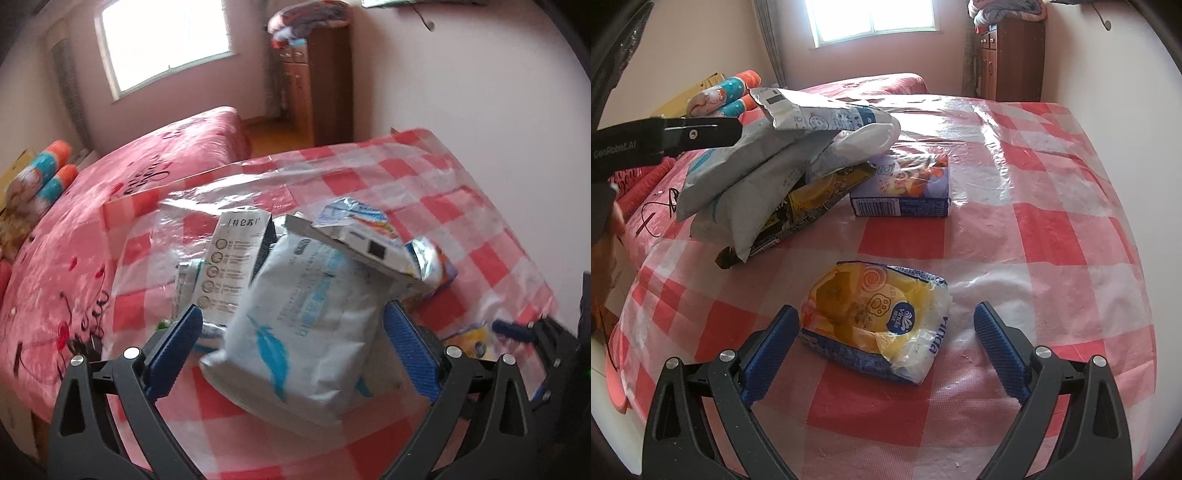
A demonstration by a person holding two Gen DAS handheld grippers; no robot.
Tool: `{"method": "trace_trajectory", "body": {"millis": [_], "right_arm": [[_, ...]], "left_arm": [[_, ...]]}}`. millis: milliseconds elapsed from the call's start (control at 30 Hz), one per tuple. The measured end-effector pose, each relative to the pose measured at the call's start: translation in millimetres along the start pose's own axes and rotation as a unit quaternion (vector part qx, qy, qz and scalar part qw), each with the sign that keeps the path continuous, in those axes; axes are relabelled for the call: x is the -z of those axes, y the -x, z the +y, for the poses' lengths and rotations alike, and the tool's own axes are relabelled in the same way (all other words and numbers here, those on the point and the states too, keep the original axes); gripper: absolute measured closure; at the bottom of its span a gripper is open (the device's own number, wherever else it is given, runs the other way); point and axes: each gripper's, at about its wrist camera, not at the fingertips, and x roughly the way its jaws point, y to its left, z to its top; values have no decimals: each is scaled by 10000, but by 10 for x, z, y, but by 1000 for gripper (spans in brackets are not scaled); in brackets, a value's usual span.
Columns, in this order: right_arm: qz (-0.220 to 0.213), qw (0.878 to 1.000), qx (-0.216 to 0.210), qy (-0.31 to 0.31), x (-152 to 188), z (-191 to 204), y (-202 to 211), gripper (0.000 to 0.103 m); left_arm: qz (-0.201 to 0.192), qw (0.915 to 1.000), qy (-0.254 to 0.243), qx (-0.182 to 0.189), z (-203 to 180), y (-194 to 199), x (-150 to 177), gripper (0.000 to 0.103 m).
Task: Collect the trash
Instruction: 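Grasp the white feather-print wipes packet with the left tool while the right tool approaches the yellow snack bag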
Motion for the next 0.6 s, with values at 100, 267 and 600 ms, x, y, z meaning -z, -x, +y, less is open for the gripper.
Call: {"method": "trace_trajectory", "body": {"millis": [100, 267, 600], "right_arm": [[15, 10000, 20, 23, -3, 5, -6, 7], [50, 9999, 73, 85, 0, 44, -22, 6], [54, 9999, 98, 97, -2, 83, -30, 6]], "left_arm": [[95, 9996, -178, 174, 74, -75, -15, 4], [169, 9962, -380, 769, 79, -187, 1, 4], [168, 9955, -312, 876, -27, -334, 108, 11]]}}
